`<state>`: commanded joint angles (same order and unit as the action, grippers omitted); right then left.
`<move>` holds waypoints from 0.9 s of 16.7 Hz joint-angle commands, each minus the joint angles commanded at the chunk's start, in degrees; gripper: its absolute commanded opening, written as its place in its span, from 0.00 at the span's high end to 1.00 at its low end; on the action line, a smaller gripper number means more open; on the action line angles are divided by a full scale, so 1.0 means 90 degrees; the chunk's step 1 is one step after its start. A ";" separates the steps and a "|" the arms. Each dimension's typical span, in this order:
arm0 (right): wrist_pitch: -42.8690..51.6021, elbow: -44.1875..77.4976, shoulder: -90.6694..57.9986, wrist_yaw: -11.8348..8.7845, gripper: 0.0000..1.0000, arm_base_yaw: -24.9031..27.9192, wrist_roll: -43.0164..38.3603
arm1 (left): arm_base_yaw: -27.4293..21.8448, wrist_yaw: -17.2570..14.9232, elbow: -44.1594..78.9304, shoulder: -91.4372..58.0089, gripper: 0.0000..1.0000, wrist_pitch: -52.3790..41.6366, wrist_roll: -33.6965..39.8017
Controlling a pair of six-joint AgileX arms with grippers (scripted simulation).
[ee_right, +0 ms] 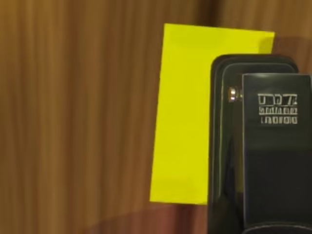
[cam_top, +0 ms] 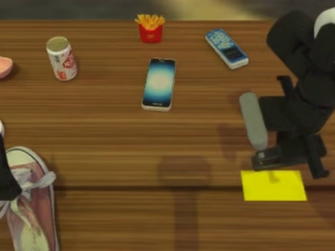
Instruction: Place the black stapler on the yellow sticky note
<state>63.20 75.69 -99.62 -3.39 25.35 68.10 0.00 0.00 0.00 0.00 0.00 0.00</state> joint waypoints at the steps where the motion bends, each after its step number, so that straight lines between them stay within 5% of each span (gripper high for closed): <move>1: -0.0084 -0.0195 0.0177 -0.0032 1.00 -0.0108 -0.0072 | 0.0000 0.0000 0.0000 0.0000 0.00 0.0000 0.0000; 9: -0.0253 -0.0434 0.0295 -0.0058 1.00 -0.0184 -0.0152 | 0.0000 0.0000 0.0000 0.0000 0.00 0.0000 0.0000; 15: -0.1760 -0.1287 -0.0287 -0.0057 1.00 -0.0136 -0.0243 | 0.0000 0.0000 0.0000 0.0000 0.00 0.0000 0.0000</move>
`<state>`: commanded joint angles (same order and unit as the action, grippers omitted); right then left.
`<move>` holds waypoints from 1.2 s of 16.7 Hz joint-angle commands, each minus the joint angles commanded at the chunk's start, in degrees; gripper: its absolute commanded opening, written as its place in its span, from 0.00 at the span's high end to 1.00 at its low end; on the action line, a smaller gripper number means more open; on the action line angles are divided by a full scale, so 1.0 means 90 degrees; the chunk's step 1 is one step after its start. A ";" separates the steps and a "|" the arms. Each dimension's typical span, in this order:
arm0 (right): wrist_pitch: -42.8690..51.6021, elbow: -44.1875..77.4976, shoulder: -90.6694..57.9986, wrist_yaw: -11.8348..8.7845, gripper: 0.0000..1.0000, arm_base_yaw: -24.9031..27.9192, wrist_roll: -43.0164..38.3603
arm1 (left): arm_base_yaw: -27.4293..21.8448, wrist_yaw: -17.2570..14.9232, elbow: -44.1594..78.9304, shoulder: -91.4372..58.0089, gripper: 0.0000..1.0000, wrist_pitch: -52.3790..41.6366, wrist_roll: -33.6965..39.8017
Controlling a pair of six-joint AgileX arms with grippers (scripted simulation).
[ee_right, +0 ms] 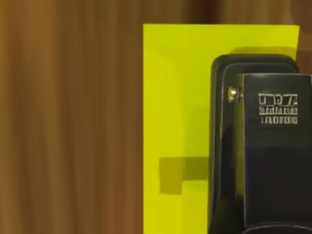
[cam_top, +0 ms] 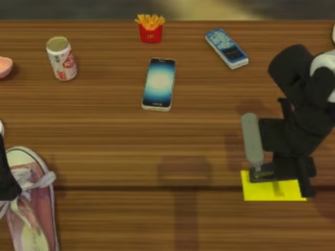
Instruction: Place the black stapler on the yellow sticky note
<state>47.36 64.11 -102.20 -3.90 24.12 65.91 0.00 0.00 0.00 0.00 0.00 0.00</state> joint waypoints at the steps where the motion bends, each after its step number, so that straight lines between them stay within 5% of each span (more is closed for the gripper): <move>1: -0.0298 -0.0168 -0.0115 0.0002 1.00 0.0012 -0.0015 | 0.0000 0.0000 0.0000 0.0000 0.00 0.0000 0.0000; 8: -0.0914 -0.0554 -0.0389 0.0003 1.00 0.0039 -0.0049 | 0.0000 0.0000 0.0000 0.0000 0.00 0.0000 0.0000; 20: -0.0914 -0.0554 -0.0389 0.0003 0.10 0.0039 -0.0049 | 0.0000 0.0000 0.0000 0.0000 0.00 0.0000 0.0000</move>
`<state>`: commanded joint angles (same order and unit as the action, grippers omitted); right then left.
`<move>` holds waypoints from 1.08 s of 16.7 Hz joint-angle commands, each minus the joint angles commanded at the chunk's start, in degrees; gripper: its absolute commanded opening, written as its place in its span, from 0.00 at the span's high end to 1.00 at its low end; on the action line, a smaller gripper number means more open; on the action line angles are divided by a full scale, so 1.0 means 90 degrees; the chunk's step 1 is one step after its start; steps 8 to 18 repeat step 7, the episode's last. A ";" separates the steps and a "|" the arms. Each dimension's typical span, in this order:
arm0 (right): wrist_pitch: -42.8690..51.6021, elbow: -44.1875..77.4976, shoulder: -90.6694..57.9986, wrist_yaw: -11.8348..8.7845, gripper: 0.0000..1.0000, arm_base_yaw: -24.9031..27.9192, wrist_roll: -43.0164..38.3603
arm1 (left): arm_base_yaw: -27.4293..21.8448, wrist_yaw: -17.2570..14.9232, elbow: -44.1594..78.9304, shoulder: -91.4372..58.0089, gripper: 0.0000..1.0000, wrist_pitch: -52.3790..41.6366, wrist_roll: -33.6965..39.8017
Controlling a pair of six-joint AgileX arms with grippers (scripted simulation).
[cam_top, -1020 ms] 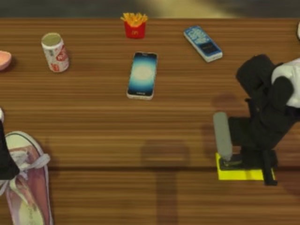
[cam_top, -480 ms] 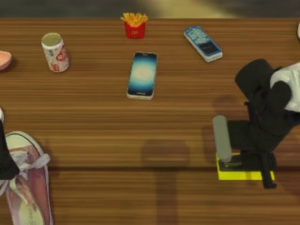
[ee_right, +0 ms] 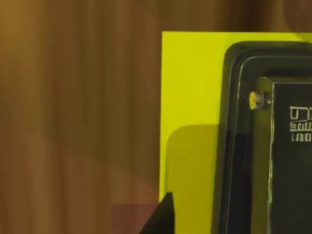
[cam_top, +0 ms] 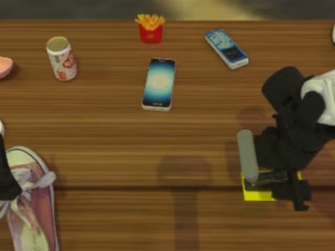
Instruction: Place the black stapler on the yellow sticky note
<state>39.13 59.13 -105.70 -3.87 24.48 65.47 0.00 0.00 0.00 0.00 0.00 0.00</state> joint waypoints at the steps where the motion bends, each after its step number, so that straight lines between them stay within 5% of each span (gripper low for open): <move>1: 0.0000 0.0000 0.0000 0.0000 0.02 0.0000 0.0000 | 0.0000 0.0000 0.0000 0.0000 0.00 0.0000 0.0000; 18: 0.0000 0.0000 0.0000 0.0000 0.00 0.0000 0.0000 | 0.0000 0.0000 0.0000 0.0000 0.00 0.0000 0.0000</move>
